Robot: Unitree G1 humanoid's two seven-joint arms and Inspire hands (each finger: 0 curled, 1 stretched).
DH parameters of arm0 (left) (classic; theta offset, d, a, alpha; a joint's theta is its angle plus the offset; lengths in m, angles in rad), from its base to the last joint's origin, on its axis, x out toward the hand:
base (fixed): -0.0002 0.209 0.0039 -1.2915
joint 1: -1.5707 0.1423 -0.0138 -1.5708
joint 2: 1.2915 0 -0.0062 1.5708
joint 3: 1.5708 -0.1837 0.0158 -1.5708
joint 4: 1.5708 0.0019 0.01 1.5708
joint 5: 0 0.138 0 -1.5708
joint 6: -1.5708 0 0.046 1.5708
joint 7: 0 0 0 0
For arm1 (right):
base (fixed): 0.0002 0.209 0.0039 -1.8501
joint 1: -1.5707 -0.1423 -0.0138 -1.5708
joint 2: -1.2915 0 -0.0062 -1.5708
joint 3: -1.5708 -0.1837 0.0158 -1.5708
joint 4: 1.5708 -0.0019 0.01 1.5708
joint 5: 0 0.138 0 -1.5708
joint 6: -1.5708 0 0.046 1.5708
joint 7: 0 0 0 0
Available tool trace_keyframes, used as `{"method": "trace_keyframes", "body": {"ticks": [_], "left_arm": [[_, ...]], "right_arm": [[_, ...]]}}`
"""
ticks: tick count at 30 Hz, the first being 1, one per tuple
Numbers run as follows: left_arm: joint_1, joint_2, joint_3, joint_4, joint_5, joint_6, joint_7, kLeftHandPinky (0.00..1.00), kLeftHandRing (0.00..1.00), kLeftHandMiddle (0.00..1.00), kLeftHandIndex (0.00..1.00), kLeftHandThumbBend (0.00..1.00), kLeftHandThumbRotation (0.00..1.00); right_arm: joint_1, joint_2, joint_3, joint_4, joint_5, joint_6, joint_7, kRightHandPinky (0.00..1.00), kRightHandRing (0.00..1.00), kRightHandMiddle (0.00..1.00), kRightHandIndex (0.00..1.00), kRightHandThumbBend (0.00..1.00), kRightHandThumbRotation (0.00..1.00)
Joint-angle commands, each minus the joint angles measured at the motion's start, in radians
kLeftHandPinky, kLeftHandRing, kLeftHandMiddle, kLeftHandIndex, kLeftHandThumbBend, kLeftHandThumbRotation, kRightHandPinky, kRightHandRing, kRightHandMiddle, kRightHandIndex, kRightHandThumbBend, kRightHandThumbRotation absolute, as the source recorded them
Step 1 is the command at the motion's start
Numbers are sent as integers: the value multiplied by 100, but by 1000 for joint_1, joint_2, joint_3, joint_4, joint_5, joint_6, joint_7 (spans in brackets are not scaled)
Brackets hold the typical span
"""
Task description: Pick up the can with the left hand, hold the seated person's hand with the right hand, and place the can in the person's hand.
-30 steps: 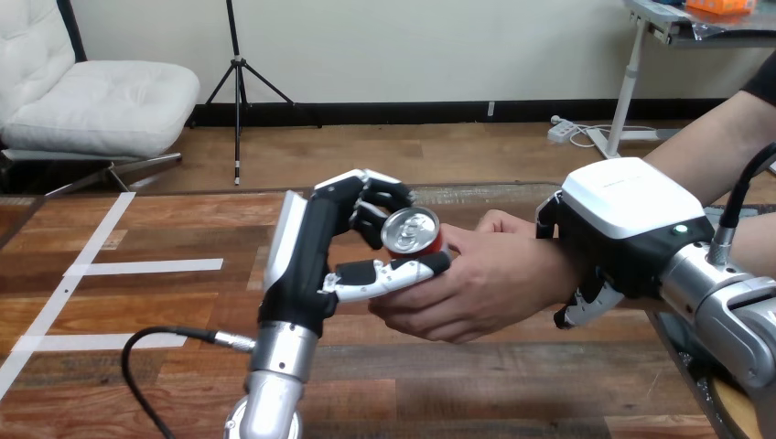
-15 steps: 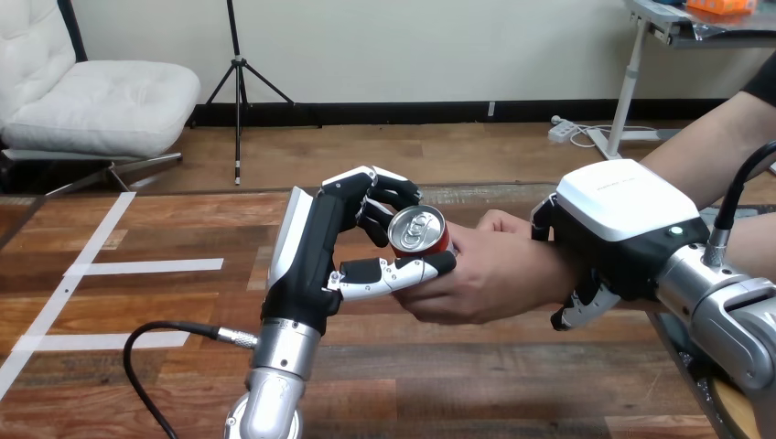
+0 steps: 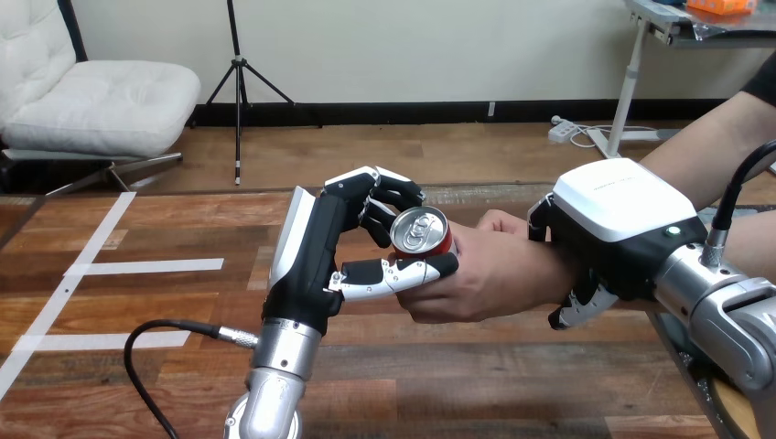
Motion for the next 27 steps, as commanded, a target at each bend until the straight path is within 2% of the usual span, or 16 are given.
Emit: {"method": "trace_keyframes", "body": {"ticks": [1,10,21,27], "left_arm": [[-66,-2,-8,-56,0,-36,-4,35,40,46,52,68,0],[-57,-5,-11,-63,-4,-45,-15,35,40,46,52,68,0],[-51,-1,-10,-60,3,-50,-14,35,40,47,52,68,0],[-50,0,-10,-62,12,-45,-9,35,40,47,52,68,0]], "right_arm": [[-59,16,-6,0,-8,-3,-30,34,41,48,50,82,0],[-60,11,-4,-8,-16,10,-5,37,44,51,51,83,0],[-55,12,-7,-18,-27,29,22,53,62,67,65,85,0],[-53,12,-9,-15,-21,29,28,59,66,70,68,85,0]]}}
